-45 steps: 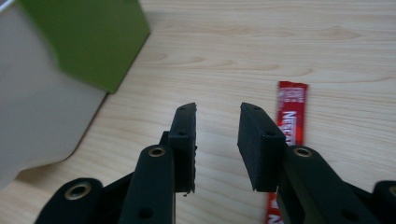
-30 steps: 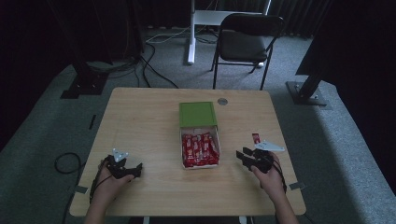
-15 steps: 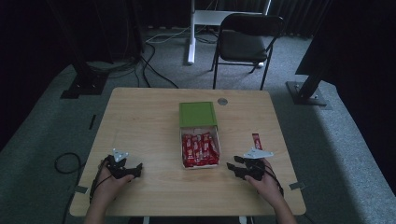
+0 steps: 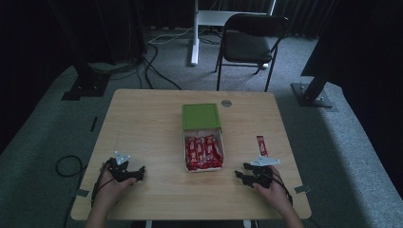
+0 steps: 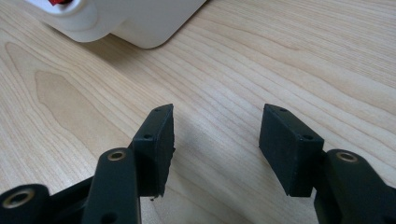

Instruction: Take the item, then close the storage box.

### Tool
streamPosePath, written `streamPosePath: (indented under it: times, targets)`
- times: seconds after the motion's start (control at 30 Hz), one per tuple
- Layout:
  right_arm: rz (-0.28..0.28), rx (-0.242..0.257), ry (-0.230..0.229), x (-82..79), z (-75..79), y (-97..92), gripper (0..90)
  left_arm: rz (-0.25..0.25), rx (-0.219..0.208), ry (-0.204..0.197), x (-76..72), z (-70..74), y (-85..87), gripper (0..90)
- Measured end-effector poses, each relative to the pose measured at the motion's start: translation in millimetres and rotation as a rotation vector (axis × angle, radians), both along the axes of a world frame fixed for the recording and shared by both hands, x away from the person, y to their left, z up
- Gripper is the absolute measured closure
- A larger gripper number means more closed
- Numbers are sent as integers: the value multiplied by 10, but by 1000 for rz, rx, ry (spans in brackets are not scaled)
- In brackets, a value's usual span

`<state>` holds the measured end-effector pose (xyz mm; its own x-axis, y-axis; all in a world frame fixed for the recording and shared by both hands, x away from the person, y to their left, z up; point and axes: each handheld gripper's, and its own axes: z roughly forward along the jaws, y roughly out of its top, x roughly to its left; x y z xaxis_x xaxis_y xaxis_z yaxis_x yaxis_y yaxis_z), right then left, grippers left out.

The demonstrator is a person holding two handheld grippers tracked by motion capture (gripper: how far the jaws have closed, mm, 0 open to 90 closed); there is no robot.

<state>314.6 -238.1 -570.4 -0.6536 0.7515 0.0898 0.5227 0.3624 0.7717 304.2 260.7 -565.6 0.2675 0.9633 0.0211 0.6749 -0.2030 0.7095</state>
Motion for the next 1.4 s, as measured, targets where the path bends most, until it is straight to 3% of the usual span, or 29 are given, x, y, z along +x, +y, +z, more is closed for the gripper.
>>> streamPosePath:
  times: [0.1, 0.37, 0.4, 0.53, 0.83, 0.87, 0.97, 1.4]
  targets:
    - [6, -7, -3, -2, 0, 6, 426, 0, 0, 0, 0, 0, 0, 83]
    - [58, -91, -39, -42, -10, 102, 241, 0, 0, 0, -1, 0, 0, 83]
    - [65, -98, -33, -41, -12, 111, 182, 0, 0, 0, -1, 0, 0, 83]
    - [56, -106, -24, -29, -17, 117, 125, 0, 1, 0, -1, 0, -1, 83]
    - [55, -111, -18, -25, -16, 124, 122, -15, 2, 2, -17, 2, -28, 84]
    - [34, -100, -11, -25, -14, 129, 123, -53, 5, 3, -27, 2, -52, 84]
    - [29, -106, -11, -23, -10, 135, 134, -98, 6, 5, -34, 8, -111, 85]
    - [10, -25, -61, 5, 247, 141, 131, -206, 20, -49, -99, 179, -394, 84]
